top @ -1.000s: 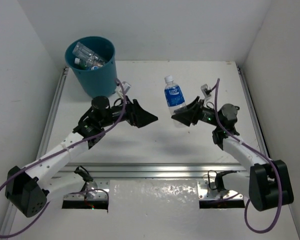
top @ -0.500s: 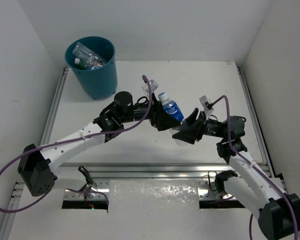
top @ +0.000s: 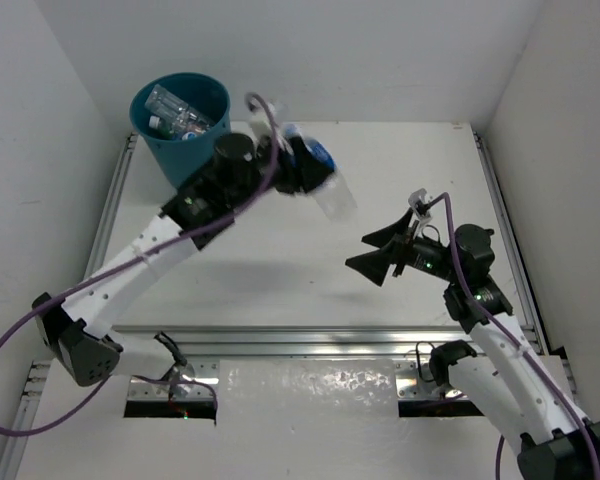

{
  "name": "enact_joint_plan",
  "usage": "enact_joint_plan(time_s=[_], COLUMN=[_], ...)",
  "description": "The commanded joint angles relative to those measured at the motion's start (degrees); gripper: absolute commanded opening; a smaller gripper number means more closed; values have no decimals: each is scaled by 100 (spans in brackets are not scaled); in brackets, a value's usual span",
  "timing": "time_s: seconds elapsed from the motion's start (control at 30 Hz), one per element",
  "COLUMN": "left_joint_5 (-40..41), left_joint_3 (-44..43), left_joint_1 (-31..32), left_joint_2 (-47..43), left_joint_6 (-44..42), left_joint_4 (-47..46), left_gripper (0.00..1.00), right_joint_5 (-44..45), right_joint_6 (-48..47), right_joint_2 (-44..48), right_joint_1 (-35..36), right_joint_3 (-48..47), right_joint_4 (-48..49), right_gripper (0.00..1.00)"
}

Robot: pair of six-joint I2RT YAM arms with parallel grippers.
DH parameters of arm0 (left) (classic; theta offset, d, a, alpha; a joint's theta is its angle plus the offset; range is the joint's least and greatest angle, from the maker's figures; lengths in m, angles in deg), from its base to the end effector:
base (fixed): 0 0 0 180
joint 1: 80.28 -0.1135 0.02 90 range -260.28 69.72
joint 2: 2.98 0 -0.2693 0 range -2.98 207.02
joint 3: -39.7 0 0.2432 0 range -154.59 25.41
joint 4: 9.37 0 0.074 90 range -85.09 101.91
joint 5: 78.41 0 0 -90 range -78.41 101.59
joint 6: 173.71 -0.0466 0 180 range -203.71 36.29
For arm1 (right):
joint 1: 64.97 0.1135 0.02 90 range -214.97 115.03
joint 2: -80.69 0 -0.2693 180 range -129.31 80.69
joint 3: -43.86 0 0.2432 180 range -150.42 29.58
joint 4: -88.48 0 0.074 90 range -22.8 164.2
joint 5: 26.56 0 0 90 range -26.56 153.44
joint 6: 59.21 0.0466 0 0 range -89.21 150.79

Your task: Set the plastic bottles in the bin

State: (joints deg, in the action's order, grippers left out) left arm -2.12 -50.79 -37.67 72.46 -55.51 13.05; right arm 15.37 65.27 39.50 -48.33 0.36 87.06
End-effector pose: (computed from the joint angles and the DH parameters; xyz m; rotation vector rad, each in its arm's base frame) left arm 0.2173 -0.2149 0.4220 0.4185 1.7790 -1.1036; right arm 0.1486 0.0806 0.3023 -0.4604 1.6661 1.3235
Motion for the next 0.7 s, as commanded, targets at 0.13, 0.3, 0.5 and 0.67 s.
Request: enact_joint_plan(time_s=[0.13, 0.3, 0.5, 0.67], left_joint_5=[4646, 4185, 3878, 3192], left_joint_3=[-2221, -3239, -6668, -5384], left_joint_1=[-2282, -3337, -4085, -4138], left_joint_2=[628, 1814, 4512, 4279], left_joint_6=[-517, -1142, -1028, -931], left_joint_4=[1770, 874, 2191, 1334], left_gripper=[0, 0, 0, 34], right_joint_5=[1960, 1889, 1652, 1679], right_joint_6=[-1180, -1338, -1277, -1321], right_joint_2=[972, 1280, 1298, 1298], right_joint_1=[6, 6, 6, 14], right_joint_3=[-498, -506, -638, -559], right_joint_4=[-2586, -3060, -3483, -3405], right_gripper=[99, 99, 99, 99])
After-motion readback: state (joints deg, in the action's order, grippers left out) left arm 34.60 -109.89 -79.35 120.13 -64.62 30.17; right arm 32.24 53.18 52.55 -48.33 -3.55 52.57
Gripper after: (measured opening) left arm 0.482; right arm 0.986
